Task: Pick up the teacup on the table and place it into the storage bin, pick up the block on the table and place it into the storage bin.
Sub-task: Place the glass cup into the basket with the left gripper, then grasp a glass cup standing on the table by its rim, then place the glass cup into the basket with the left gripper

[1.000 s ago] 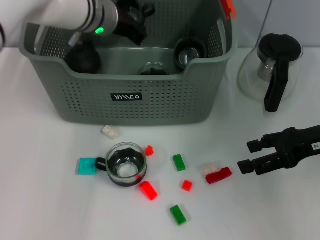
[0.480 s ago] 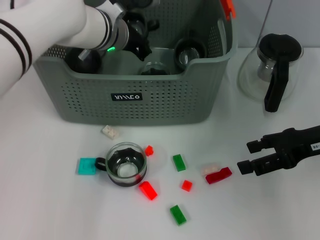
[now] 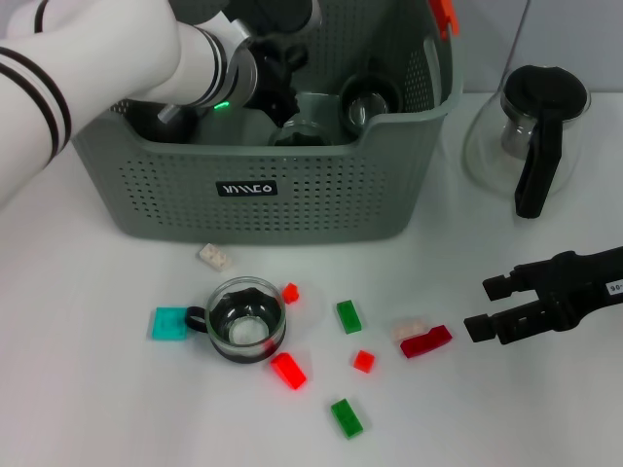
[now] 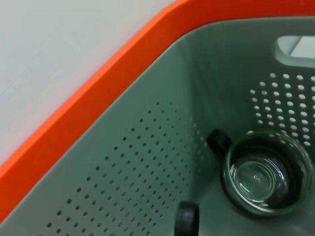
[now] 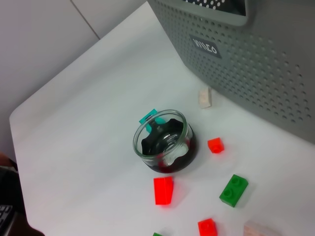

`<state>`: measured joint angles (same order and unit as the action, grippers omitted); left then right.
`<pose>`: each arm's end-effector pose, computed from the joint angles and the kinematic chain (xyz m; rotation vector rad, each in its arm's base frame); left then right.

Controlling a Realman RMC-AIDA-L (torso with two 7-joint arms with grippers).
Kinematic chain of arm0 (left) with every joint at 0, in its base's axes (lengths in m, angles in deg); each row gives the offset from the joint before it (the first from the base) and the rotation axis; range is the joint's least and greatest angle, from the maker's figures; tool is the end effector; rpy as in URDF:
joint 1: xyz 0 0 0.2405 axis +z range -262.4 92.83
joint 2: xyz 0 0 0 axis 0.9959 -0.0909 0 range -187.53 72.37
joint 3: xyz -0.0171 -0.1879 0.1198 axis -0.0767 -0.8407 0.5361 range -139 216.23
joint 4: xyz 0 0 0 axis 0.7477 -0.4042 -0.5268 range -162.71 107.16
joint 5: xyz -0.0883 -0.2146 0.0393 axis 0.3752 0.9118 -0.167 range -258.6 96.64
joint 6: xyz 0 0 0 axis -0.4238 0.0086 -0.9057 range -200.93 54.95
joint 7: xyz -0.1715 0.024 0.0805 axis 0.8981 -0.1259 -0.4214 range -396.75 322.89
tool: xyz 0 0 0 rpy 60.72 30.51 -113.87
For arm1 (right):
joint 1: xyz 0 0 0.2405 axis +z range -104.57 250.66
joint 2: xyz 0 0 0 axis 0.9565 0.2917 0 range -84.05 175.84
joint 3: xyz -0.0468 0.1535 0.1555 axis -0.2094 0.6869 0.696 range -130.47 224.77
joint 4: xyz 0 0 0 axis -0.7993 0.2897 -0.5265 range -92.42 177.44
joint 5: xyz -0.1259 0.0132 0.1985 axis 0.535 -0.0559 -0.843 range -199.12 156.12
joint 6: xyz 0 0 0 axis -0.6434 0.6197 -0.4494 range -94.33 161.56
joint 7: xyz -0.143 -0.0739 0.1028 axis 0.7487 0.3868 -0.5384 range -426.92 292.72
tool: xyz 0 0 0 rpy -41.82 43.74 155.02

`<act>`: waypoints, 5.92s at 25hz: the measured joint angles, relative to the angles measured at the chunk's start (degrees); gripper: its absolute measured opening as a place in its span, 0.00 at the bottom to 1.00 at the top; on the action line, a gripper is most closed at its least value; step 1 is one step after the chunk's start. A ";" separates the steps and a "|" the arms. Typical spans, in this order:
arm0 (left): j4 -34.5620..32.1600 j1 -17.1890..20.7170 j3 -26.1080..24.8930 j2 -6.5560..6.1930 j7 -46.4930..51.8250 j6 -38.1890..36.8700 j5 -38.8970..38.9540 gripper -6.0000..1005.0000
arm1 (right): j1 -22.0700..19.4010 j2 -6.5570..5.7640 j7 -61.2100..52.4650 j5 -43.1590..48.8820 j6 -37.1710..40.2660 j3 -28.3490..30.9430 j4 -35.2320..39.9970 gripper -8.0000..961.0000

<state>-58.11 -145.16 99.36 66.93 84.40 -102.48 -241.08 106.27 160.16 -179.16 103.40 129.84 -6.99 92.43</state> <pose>-0.1504 0.5193 -0.0799 -2.2898 -0.2824 0.2446 0.2229 0.3466 -0.0069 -2.9249 1.0406 0.1850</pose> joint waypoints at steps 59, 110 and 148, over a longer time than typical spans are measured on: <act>-52.67 34.15 3.95 0.06 -29.38 -71.97 23.85 0.85 | -0.50 -0.35 2.20 0.08 -1.09 3.96 -0.94 0.97; -42.75 33.20 21.94 0.28 -25.15 -54.48 13.43 0.09 | -0.77 -0.40 2.38 0.78 -1.71 4.30 -2.19 0.96; -3.55 -3.44 -0.78 -3.68 0.87 -10.30 5.42 0.14 | -0.32 -0.44 2.99 1.06 -2.10 4.32 -2.29 0.96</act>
<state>-61.67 -148.61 98.58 63.25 85.26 -112.78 -235.66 105.95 159.71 -176.17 104.46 127.73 -2.67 90.14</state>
